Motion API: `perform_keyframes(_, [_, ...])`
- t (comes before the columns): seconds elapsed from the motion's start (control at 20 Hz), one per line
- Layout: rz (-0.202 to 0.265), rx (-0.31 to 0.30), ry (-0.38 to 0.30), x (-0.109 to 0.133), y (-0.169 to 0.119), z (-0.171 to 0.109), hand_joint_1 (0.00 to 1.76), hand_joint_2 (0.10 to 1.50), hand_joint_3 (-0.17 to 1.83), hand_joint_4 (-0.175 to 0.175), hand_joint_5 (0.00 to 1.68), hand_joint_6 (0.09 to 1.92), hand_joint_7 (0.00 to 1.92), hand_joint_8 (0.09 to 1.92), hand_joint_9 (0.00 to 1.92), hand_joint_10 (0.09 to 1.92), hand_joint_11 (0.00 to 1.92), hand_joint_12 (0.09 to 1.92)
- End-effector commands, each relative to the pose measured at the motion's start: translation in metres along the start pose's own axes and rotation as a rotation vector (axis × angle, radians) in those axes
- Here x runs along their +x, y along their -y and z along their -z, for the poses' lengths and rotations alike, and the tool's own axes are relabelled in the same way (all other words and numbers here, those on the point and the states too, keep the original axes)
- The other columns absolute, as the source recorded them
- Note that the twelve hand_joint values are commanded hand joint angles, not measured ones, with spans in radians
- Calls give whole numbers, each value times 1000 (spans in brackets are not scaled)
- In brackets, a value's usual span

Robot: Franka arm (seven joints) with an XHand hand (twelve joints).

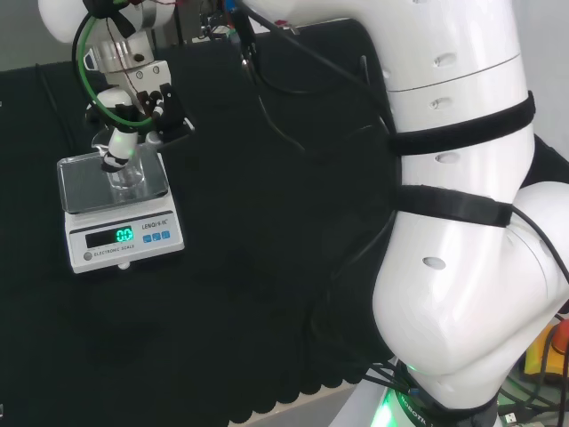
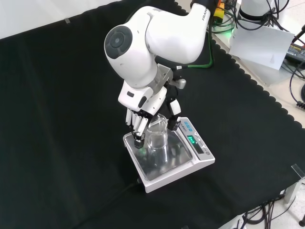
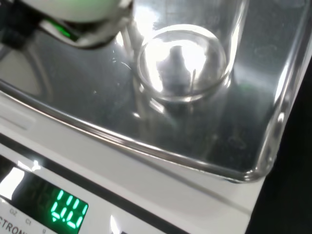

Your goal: Put the beaker on the electronic balance.

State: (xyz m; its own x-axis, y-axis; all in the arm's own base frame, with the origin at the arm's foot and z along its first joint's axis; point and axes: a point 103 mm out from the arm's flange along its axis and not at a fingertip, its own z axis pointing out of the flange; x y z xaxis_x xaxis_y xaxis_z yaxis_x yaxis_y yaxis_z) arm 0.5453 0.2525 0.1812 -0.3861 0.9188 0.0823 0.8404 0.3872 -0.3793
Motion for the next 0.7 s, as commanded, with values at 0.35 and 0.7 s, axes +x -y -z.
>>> perform_keyframes(0.35, [12, -32, -7, -9, 14, 27, 577, 579, 306, 53, 74, 87, 31, 765, 320, 842, 134, 1509])
perform_keyframes(0.7, [-4, -57, -2, -13, 22, 43, 566, 595, 259, 55, 69, 87, 23, 753, 295, 857, 104, 1521])
